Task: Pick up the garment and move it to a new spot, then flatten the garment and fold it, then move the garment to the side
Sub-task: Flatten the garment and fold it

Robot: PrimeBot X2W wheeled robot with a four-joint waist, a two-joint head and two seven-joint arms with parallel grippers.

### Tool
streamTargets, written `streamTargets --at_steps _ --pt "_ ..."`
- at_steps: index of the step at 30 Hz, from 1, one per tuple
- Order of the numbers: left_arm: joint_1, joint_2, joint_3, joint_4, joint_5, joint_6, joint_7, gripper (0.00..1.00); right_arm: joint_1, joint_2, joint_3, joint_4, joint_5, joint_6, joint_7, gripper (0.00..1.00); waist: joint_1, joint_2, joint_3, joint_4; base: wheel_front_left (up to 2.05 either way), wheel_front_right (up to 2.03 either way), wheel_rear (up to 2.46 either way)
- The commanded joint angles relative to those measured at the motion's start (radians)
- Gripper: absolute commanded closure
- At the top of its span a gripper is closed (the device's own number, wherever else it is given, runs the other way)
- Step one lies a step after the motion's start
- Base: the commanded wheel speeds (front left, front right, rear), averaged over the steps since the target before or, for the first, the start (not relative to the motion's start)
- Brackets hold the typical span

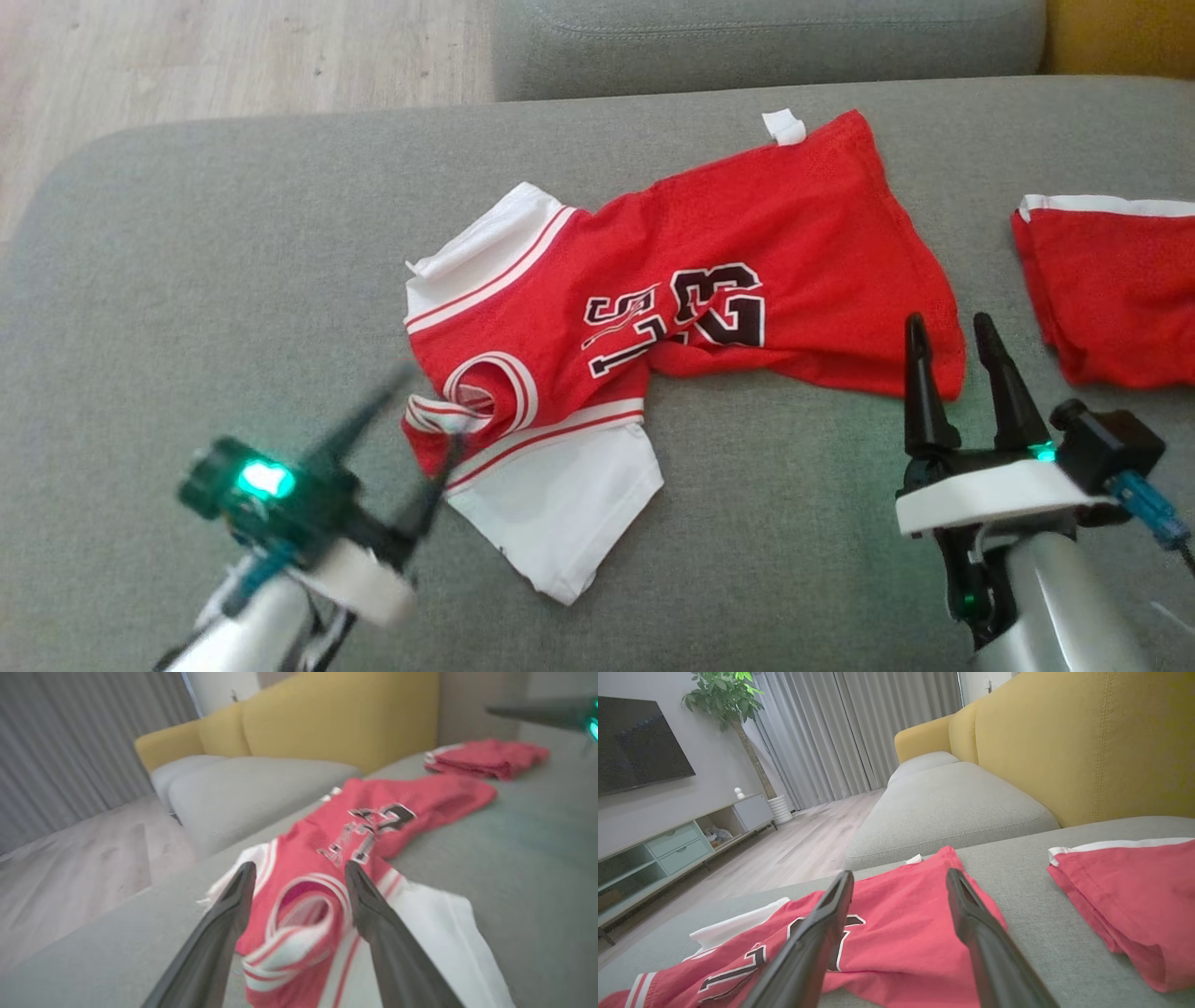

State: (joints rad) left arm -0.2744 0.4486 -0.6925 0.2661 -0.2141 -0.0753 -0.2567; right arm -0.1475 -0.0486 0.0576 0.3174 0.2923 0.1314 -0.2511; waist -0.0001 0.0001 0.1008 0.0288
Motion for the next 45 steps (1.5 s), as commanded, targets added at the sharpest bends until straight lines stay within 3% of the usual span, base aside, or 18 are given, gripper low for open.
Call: streamTargets --at_steps 1,3,4,7,11,14,19,25,34,40,45 --pt "-0.033 -0.013 0.123 -0.060 -0.074 0.046 -0.005 0.00 -0.018 -0.002 0.025 -0.046 0.012 -0.001 -0.011 0.00 0.0001 -0.0001 0.000 -0.007 0.00 0.00 0.00" --pt "-0.027 -0.031 0.162 -0.077 -0.108 0.065 -0.005 0.00 -0.019 -0.002 0.027 -0.054 0.015 -0.001 -0.011 0.00 0.0001 -0.0001 0.002 -0.012 0.00 0.00 0.00" --pt "-0.010 -0.070 0.244 -0.110 -0.171 0.102 -0.005 0.00 -0.019 -0.002 0.030 -0.072 0.019 -0.001 -0.011 0.00 0.0001 -0.0001 0.005 -0.023 0.00 0.00 0.00" --pt "0.018 -0.134 0.345 -0.154 -0.236 0.129 -0.005 0.00 -0.014 -0.002 0.029 -0.098 0.022 -0.001 -0.011 0.00 0.0001 -0.0001 0.011 -0.036 0.00 0.00 0.00" --pt "0.033 -0.197 0.417 -0.173 -0.249 0.121 -0.005 0.00 -0.009 -0.002 0.030 -0.114 0.022 -0.001 -0.011 0.00 0.0001 -0.0001 0.027 -0.056 0.00 0.00 0.00" --pt "0.000 -0.201 0.425 -0.150 -0.228 0.091 -0.005 0.00 -0.015 -0.002 0.032 -0.123 0.021 -0.001 -0.011 0.00 0.0001 -0.0001 0.047 -0.071 0.00 0.00 0.00" --pt "-0.167 -0.148 0.405 -0.046 -0.217 0.023 0.074 0.00 -0.036 -0.002 0.034 -0.131 0.018 -0.001 -0.011 0.00 0.0001 -0.0001 0.095 -0.096 0.00 0.00 0.00" --pt "-0.440 -0.056 0.316 0.113 -0.255 -0.048 0.328 0.00 -0.066 -0.002 0.039 -0.139 0.023 -0.001 -0.011 0.00 0.0001 -0.0001 0.167 -0.127 0.00 0.00 0.00" --pt "-0.649 0.111 0.012 0.255 -0.456 -0.055 0.638 0.00 -0.108 -0.002 0.066 -0.144 0.045 -0.001 -0.011 0.00 0.0001 -0.0001 0.253 -0.199 0.00 0.00 0.00" --pt "-0.687 0.200 -0.137 0.278 -0.560 -0.055 0.713 0.00 -0.115 -0.002 0.064 -0.144 0.055 -0.001 -0.011 0.00 0.0001 -0.0001 0.281 -0.233 0.00 0.00 0.00" --pt "-0.721 0.239 -0.215 0.330 -0.584 -0.055 0.742 0.00 -0.120 -0.002 0.064 -0.148 0.056 -0.001 -0.011 0.00 0.0001 -0.0001 0.297 -0.249 0.00 0.00 0.00"
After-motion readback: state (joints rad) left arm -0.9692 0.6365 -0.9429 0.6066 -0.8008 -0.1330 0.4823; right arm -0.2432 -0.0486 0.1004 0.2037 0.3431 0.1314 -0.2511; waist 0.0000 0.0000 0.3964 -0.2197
